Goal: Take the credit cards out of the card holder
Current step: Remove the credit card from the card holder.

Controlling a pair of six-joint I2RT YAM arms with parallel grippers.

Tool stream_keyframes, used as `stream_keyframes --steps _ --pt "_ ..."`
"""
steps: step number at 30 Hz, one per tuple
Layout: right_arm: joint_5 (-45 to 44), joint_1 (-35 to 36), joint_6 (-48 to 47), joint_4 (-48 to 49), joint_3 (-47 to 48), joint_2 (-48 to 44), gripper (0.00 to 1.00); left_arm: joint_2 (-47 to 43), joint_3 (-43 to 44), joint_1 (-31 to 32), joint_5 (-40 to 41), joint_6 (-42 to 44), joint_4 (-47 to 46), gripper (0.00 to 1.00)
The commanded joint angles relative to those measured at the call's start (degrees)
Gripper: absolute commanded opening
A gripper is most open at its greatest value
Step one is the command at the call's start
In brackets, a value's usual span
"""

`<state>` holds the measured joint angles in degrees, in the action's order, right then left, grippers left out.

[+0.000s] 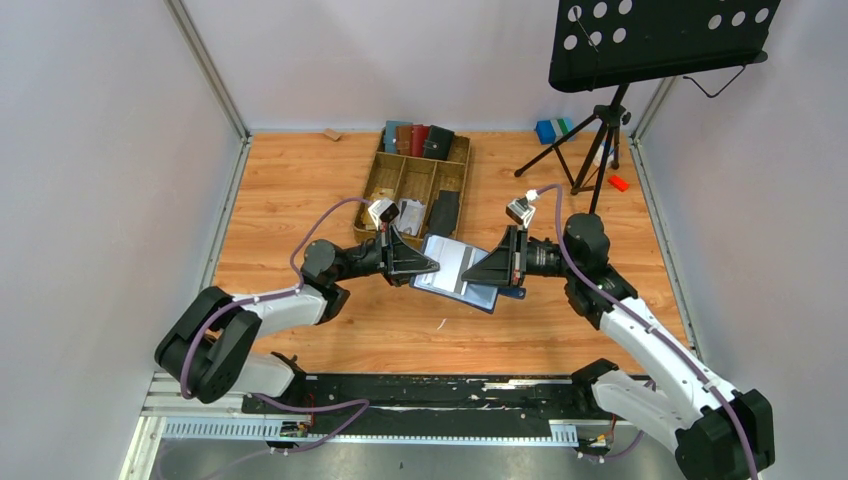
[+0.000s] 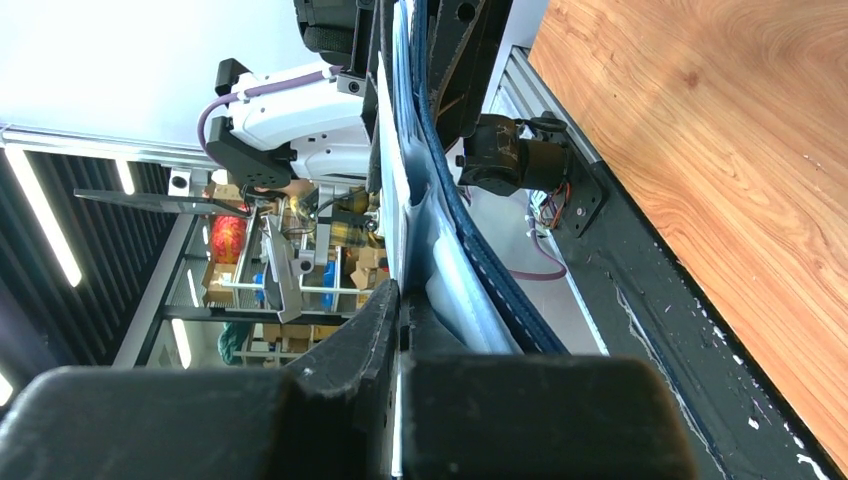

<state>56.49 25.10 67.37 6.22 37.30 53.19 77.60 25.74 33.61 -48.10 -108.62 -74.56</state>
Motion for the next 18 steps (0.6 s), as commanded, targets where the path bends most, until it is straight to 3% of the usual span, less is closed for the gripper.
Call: stream_keyframes --steps 1,18 --pt "0.2 -0.9 -1.8 -1.9 -1.4 -1.5 0.0 -0.2 0.4 -1.4 0.7 -2.9 -9.2 0.0" --pt "1.3 -2.3 -2.4 -4.2 -2.2 -3.4 0.0 3.3 0.6 -2.5 0.9 -7.7 -16.9 0.0"
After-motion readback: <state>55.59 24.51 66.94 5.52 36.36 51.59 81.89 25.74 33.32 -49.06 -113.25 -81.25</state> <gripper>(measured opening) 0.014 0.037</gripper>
